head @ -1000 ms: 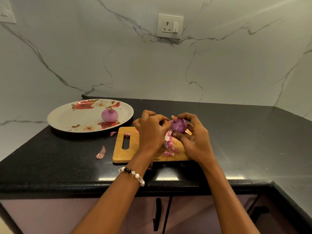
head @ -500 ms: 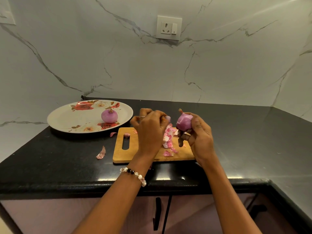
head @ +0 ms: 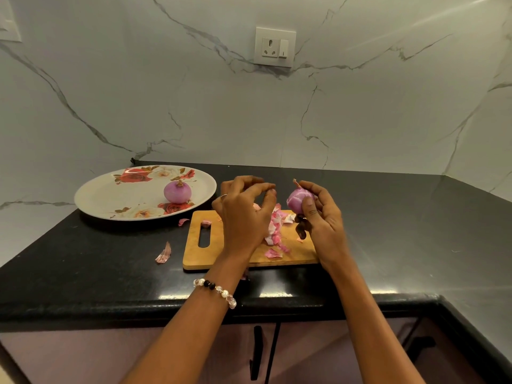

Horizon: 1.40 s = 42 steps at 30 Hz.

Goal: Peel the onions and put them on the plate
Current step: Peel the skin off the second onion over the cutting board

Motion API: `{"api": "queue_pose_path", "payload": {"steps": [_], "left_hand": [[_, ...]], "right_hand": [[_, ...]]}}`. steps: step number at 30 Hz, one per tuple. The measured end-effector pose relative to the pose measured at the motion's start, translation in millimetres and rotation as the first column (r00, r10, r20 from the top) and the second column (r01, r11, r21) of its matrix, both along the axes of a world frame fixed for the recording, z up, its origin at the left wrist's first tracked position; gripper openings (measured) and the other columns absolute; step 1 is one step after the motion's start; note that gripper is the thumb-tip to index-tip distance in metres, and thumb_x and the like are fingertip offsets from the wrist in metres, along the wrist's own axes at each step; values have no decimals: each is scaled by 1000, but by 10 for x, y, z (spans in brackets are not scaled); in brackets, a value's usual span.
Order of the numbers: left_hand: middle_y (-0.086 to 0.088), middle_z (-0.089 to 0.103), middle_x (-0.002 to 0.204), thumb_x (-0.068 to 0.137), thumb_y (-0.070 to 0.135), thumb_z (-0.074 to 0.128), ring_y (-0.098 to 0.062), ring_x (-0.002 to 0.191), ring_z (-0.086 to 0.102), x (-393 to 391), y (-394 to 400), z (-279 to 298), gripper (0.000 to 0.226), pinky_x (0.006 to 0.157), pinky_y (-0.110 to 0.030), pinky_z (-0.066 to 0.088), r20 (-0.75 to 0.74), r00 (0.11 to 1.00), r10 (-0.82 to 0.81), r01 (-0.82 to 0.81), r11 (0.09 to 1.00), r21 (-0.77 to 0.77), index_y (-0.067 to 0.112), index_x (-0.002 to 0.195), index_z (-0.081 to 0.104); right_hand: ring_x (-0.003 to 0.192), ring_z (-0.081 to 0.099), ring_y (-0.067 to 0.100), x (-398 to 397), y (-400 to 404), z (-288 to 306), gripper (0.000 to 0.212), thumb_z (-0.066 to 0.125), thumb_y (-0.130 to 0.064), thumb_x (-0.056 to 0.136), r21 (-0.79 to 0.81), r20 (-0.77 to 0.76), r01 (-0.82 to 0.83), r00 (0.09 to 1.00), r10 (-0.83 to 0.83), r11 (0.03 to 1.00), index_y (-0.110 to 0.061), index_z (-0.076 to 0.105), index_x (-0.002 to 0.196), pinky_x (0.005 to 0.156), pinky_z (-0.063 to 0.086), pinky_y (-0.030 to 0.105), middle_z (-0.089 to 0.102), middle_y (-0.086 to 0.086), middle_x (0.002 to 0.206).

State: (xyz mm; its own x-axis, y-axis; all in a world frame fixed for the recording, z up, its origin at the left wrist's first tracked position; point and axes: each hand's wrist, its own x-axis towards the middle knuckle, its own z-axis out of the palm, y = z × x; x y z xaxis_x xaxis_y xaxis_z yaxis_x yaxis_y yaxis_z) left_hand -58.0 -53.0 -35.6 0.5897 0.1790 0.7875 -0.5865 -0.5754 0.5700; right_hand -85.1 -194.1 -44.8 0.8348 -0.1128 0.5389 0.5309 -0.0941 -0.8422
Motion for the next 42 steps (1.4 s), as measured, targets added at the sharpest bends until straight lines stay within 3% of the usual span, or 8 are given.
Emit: {"api": "queue_pose_path", "payload": {"steps": [3,9,13,19,29,32,36,42], "left_hand": [[5,68,100,84,29,69,-9,97,53,-8,-13,5,19,77,-29,48,46,973,-226,222,971,90,21,101,72],[-2,67,89,79,17,75,-6,84,50,-10,-48,-20,15,74,-2,39,52,966,-253,244,960,135,10,91,69],[-1,67,88,80,17,74,-7,82,50,-27,-55,-32,13,70,-7,40,38,967,-251,242,958,154,11,91,68],[1,60,94,80,17,69,-17,91,48,31,-69,-68,16,72,-41,48,-52,976,-212,219,951,220,19,95,63],[4,58,96,73,6,62,-12,92,42,-37,-63,-47,23,65,-23,23,36,983,-181,162,938,306,19,91,59],[4,59,95,72,4,64,-13,91,45,-44,-71,-43,23,67,-20,26,79,980,-182,149,937,316,18,90,59],[3,60,88,73,3,62,-14,88,49,-76,-65,-16,18,66,-32,43,92,968,-233,202,944,261,15,86,60],[10,53,87,82,-2,65,-11,86,54,-138,-36,46,29,71,-20,49,-132,921,-368,380,921,87,23,93,53]], "right_hand": [[66,55,19,7,1,-7,37,46,-35,97,-34,-14,-21,1000,21,999,-16,54,128,48,48,24,60,8,102],[71,59,17,53,-12,-55,36,47,-43,97,-83,6,-25,1000,26,996,-22,56,125,49,48,23,61,13,108],[78,60,14,96,-35,-95,35,45,-41,96,-111,10,-8,1000,9,994,-23,57,125,58,50,23,62,8,111],[83,60,12,156,-51,-142,40,46,-43,97,-162,15,13,1000,-10,987,-20,57,128,66,49,26,63,2,113],[71,60,18,148,-33,-128,37,44,-41,99,-145,-47,-31,999,25,989,-17,58,122,55,49,26,64,7,98],[67,57,19,143,-37,-123,29,42,-32,105,-114,-58,-38,998,32,993,-15,60,119,54,48,32,63,3,90],[74,60,13,165,-43,-126,31,40,-33,105,-115,-87,-24,996,14,993,-16,63,117,61,48,26,64,-5,88],[79,62,11,167,-37,-118,29,40,-31,106,-141,-110,-19,994,4,990,-19,65,114,67,50,29,66,-3,92]]}}
